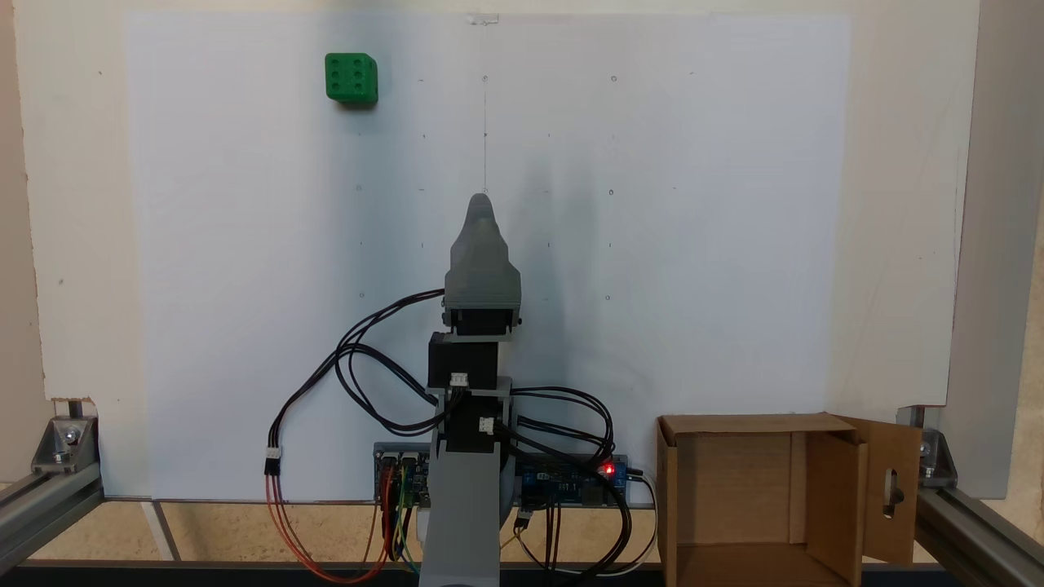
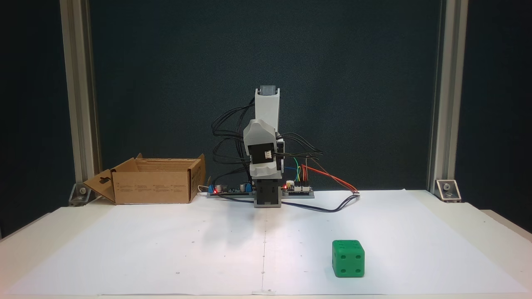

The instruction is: Grasp a green dice and put it in the bin.

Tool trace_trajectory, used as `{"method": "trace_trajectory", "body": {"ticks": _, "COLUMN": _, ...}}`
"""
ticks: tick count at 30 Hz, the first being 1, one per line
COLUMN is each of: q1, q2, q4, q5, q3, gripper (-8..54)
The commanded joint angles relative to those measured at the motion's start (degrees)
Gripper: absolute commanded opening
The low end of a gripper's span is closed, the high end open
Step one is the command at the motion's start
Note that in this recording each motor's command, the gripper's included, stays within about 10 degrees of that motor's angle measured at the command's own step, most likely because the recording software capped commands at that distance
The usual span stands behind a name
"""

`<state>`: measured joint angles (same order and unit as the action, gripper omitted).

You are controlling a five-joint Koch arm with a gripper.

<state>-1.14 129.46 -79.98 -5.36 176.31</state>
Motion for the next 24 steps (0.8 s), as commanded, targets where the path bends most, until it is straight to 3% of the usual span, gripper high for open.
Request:
{"method": "trace_trajectory", "body": {"ticks": 1, "q1": 0.44, "q2": 6.06, "q4": -0.79, "q5": -0.44, "q3": 2.99, "gripper": 44.6}}
{"method": "trace_trajectory", "body": {"ticks": 19, "q1": -0.09, "q2": 6.06, "q4": -0.53, "q5": -0.18, "q3": 2.37, "gripper": 43.9}}
{"method": "trace_trajectory", "body": {"ticks": 24, "q1": -0.62, "q2": 6.06, "q4": 16.94, "q5": -0.18, "q3": -8.17, "gripper": 44.0}}
